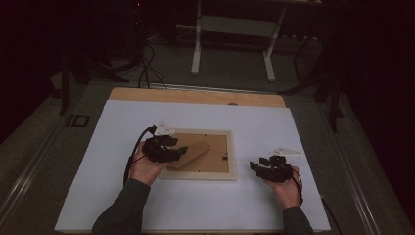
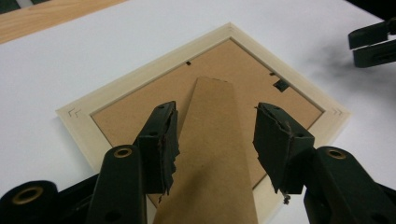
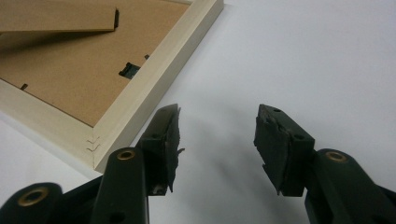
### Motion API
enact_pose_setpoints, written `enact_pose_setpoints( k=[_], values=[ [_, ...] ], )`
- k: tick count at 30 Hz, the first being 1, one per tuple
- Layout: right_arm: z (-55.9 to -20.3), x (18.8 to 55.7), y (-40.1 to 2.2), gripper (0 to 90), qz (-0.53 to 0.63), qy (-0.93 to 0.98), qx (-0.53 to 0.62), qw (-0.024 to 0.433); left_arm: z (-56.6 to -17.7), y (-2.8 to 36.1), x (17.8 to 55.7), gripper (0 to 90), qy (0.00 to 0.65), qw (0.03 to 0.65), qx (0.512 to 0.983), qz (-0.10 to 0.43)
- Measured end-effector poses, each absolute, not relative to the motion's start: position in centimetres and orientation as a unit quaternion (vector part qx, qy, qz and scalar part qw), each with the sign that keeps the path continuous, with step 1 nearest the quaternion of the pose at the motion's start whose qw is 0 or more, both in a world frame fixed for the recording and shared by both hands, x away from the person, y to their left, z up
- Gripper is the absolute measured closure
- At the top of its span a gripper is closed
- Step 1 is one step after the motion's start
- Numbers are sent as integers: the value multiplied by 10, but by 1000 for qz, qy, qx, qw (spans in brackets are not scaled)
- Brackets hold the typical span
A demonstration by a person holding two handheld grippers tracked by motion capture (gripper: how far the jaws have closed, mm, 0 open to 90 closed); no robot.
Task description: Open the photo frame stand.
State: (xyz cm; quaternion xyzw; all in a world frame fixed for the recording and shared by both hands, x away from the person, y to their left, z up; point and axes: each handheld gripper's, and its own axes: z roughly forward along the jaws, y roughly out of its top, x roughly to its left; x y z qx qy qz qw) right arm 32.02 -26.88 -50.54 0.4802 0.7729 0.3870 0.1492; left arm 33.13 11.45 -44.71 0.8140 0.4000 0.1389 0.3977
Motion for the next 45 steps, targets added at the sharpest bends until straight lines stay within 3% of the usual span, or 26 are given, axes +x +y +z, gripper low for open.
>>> enact_pose_setpoints(
  k=[19,35,39,45],
  values=[
    [-506,321,-271,495,390,768,487,141,-458,91,364,443,403,357,835,113],
    [-507,321,-269,487,386,772,484,144,-473,86,385,471,415,332,844,67],
    [-507,321,-268,487,384,773,484,143,-475,84,387,406,413,322,849,68],
    [-507,321,-269,487,385,773,484,144,-477,80,390,379,401,298,863,67]
  ],
)
